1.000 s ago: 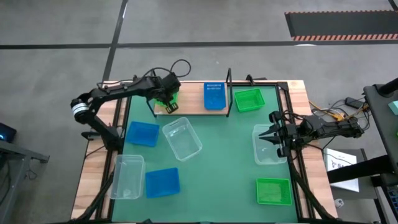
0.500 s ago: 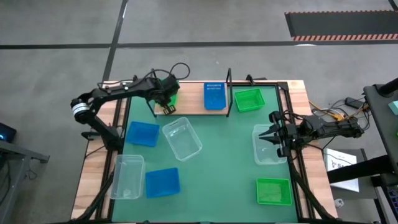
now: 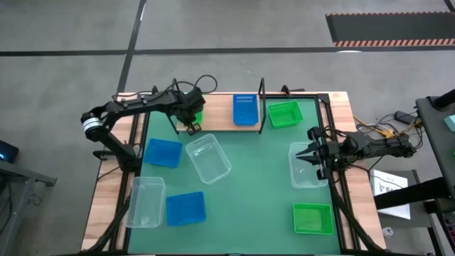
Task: Stack baskets on shelf by color
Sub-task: Put the middle transparent bin on the shelf
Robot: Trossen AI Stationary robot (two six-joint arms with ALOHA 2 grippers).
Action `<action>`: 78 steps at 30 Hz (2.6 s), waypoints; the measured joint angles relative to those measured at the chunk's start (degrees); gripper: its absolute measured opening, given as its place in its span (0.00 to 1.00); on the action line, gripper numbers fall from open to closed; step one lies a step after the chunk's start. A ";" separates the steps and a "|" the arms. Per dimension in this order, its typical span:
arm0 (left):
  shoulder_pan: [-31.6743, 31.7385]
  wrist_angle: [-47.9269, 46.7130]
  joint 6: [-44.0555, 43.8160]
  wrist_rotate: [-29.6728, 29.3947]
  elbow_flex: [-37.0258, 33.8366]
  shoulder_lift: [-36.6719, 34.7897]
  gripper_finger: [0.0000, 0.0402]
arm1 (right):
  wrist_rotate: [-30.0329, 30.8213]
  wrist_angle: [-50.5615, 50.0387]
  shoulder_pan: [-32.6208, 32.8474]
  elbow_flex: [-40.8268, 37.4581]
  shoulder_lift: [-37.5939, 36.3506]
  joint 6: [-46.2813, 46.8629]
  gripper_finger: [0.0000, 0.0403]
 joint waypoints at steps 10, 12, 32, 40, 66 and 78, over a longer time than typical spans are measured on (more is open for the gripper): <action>-0.05 -5.64 1.54 -0.11 2.73 -0.81 0.00 | 0.02 0.02 0.00 0.00 0.00 0.06 0.08; -0.62 -5.82 1.52 0.15 2.74 -1.61 0.00 | 0.03 0.02 0.00 0.00 0.00 0.58 0.08; -25.28 0.50 -11.97 7.31 2.13 -7.66 0.00 | 0.06 -0.02 0.00 0.00 0.02 1.11 0.08; -43.26 23.51 -10.95 -4.22 -0.79 -9.84 0.00 | 0.78 0.70 0.00 0.00 0.45 3.44 0.08; -61.75 64.00 15.12 -31.64 -30.26 -29.98 0.00 | 0.13 18.20 1.77 27.65 54.31 0.02 0.35; -61.75 85.64 22.37 -31.72 -44.11 -39.10 0.00 | 0.43 -5.83 2.10 54.87 78.43 2.58 0.36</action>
